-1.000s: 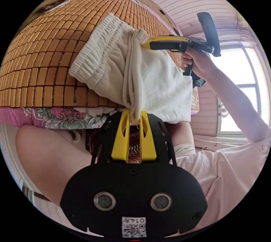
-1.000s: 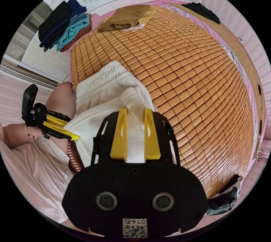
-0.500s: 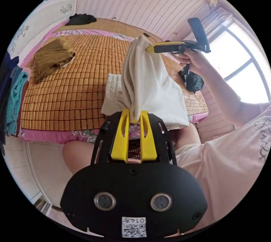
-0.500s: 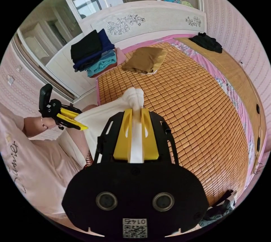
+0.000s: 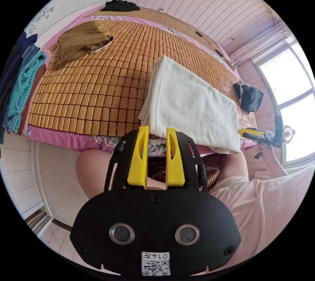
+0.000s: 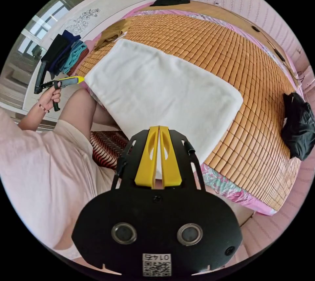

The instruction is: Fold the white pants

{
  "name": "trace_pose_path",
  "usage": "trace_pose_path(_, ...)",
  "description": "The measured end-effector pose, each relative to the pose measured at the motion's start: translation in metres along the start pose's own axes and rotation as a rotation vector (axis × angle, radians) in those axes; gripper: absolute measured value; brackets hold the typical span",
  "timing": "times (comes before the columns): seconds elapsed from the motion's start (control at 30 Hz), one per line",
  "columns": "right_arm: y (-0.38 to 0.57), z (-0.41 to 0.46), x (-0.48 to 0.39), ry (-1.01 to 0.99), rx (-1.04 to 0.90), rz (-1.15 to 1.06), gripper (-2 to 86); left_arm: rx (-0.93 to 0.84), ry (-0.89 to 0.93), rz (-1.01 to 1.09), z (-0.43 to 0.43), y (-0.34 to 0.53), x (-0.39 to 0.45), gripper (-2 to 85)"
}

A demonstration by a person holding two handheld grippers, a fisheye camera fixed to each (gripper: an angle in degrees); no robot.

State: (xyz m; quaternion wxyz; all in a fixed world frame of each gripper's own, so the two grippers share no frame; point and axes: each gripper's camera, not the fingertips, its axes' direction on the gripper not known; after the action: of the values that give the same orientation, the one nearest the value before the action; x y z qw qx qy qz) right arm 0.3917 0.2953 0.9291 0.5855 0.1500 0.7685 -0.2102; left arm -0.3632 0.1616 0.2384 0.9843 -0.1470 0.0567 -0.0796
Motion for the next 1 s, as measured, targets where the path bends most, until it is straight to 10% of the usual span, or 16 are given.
trace_pose_path(0.23,0.002,0.036,-0.006,0.101,-0.085,0.105,-0.2,0.005,-0.028,0.312,0.001,-0.008,0.091,8.0)
trace_pose_path(0.4,-0.031,-0.012,-0.027,0.122,0.232,-0.052,-0.2,-0.028,0.108,0.579,0.04,-0.001,0.18,7.1)
trace_pose_path(1.0,-0.227,0.02,-0.011,0.085,-0.13,-0.239,-0.5,-0.204,0.062,0.823,0.124,0.008,0.266,0.3)
